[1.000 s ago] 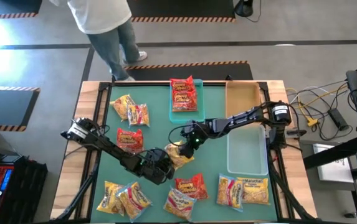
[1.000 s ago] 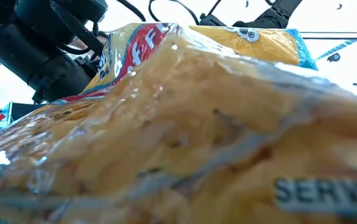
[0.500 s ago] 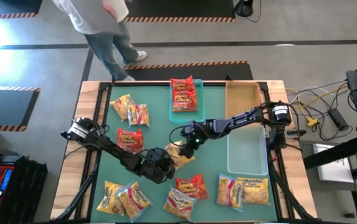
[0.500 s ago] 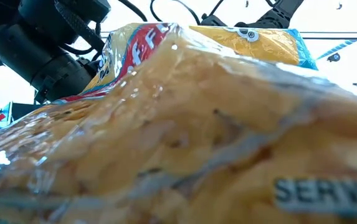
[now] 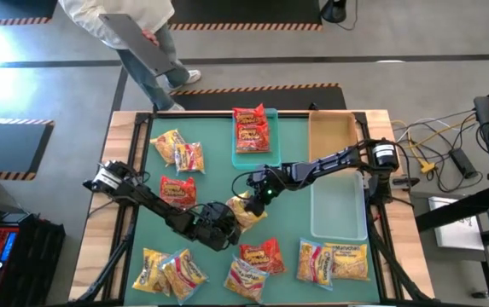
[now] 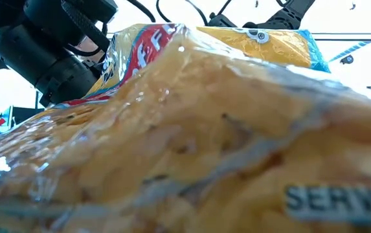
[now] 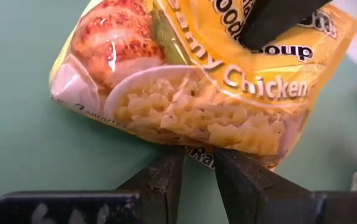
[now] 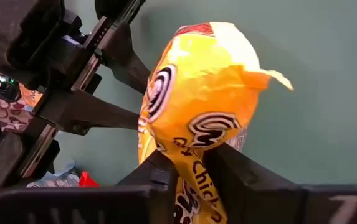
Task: Sort Maruchan noodles
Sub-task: Put the yellow noodle pack into the orange bin
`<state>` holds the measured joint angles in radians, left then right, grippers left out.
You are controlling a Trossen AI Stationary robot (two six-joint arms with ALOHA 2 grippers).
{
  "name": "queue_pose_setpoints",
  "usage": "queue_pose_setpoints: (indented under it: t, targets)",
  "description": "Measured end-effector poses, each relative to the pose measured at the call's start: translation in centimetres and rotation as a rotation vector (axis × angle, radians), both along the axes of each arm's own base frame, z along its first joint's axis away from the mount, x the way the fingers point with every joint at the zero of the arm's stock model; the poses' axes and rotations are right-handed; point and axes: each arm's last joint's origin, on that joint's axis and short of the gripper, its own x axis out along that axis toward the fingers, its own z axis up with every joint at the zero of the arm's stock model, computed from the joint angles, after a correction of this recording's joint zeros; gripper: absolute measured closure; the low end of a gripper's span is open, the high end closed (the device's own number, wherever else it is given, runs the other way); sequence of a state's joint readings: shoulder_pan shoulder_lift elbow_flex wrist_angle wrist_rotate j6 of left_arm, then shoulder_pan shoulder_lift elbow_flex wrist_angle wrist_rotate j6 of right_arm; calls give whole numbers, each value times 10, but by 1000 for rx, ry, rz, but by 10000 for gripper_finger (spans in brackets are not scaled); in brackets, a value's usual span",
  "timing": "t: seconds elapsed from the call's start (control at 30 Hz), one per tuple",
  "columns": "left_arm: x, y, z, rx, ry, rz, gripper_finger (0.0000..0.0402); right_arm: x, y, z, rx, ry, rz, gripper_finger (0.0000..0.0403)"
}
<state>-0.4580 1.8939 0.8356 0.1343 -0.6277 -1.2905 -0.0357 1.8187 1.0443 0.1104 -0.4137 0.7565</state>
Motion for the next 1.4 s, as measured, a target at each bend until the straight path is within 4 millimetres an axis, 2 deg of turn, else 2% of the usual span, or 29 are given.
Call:
queue_pose_setpoints:
  t: [0.23,0.63,0.83,1.2,1.4]
  targets:
    - [-8,0,9,4,44,-3,323,0,0,0,-6,-6,19,391]
    - [-15,-2,20,-10,38,29,323,-1,1,0,-1,-4,31,394]
    - [-22,-4,24,-17,58,42,323,-2,-7,1,28,-4,42,395]
    - [-27,-7,29,-44,54,68,323,-14,-20,34,3,-58,56,395]
    - [-28,-6,29,-50,52,83,323,-19,-22,42,-23,-66,73,395]
